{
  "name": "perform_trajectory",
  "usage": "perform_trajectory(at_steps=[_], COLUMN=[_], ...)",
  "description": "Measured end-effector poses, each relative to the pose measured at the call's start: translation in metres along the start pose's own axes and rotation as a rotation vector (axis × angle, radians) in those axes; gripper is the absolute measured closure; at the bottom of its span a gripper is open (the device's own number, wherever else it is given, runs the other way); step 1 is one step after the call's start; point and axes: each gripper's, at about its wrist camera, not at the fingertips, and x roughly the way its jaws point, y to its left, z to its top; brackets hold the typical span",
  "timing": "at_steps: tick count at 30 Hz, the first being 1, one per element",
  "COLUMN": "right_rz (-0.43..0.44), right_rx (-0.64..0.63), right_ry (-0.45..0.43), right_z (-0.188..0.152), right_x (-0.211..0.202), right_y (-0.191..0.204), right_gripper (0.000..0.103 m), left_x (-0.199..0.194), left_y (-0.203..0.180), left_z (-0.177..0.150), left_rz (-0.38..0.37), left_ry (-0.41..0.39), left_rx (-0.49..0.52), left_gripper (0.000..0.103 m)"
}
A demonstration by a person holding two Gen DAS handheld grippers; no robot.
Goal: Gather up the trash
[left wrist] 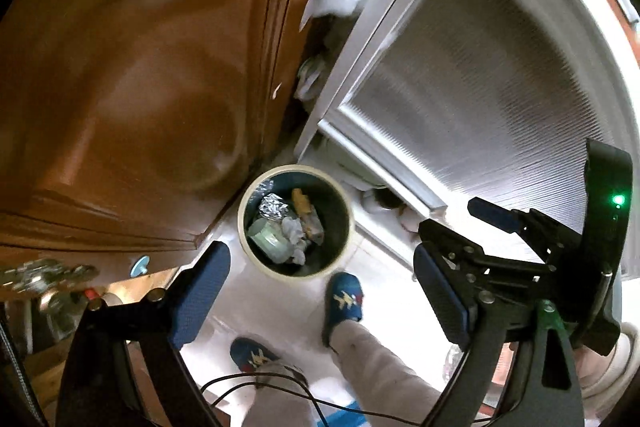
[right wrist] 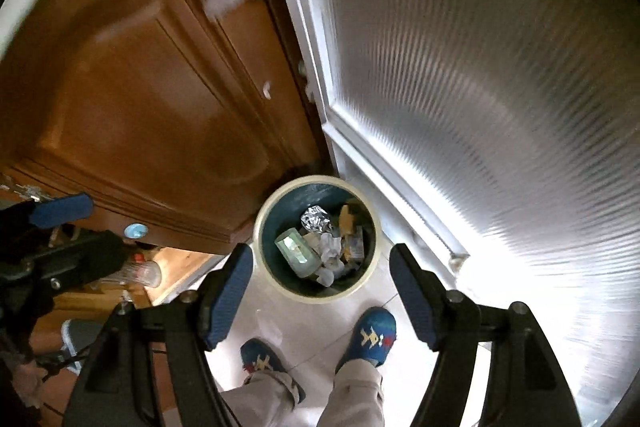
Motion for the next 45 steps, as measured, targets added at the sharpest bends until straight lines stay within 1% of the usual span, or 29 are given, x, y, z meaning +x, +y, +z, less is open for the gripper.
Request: perform_trajectory(at_steps=[3, 7, 10, 14, 18, 21, 25, 27, 29, 30, 33, 37, 45], right_rz=[-0.018, -0.005, 0.006, -0.019, -0.034, -0.053, -0.045, -0.057, -0.073, -0.077, -0.088, -0.089, -0.135], right_rx=[0.015, 0.051, 0.077, 0.073, 0.088, 0.086, 0.102, 0.099, 0.086, 0.082, 0.075, 0.085, 0.101], right_ry=[-0.019, -0.039, -0.065, -0.106, -0.145, -0.199, -0.266, -0.293, -0.325, -0.334, -0.345, -0.355, -0.412], right_z=[0.01, 0.023, 0.033, 0.047, 0.062, 0.07, 0.081, 0.084, 0.084, 0.084, 0.082, 0.078, 0.073], right_x=[-0.043, -0.085, -0.119, -0.158, -0.198, -0.226, -0.264, -0.277, -0.289, -0.294, -0.303, -0.313, -0.327], right_y=[-0.001, -0.004, -0.008, -0.005, -0.004, -0.001, 0.001, 0.003, 0.007, 0.009, 0.017, 0.02, 0.027], right_gripper=[0.032, 0.032, 0.031, 0.031, 0.031, 0.031, 0.031, 0.031, 0.031, 0.031, 0.031, 0.031, 0.032], left_x=[-0.033, -0.073, -0.101, -0.135, -0.173, -0.199, -0.238, -0.25, -0.261, -0.267, -0.278, -0.283, -0.292], left_y=[-0.012, -0.029, -0.041, -0.054, -0.071, -0.084, -0.101, -0.107, -0.115, -0.118, -0.12, -0.118, -0.127], left_z=[0.007, 0.018, 0.028, 0.043, 0.058, 0.067, 0.071, 0.071, 0.07, 0.069, 0.067, 0.068, 0.068], left_rz=[0.01, 0.044, 0.072, 0.128, 0.121, 0.126, 0.13, 0.143, 0.188, 0.197, 0.203, 0.198, 0.218], left_ry=[-0.008, -0.044, -0.073, -0.124, -0.167, -0.2, -0.262, -0.291, -0.316, -0.324, -0.347, -0.355, -0.393], left_rx=[0.0, 0.016, 0.033, 0.072, 0.081, 0.094, 0.114, 0.122, 0.129, 0.129, 0.121, 0.11, 0.131], left_gripper=[0.011, 0.011, 0.011, 0.011, 0.011, 0.011, 0.011, 0.011, 0.011, 0.011, 0.011, 0.011, 0.011])
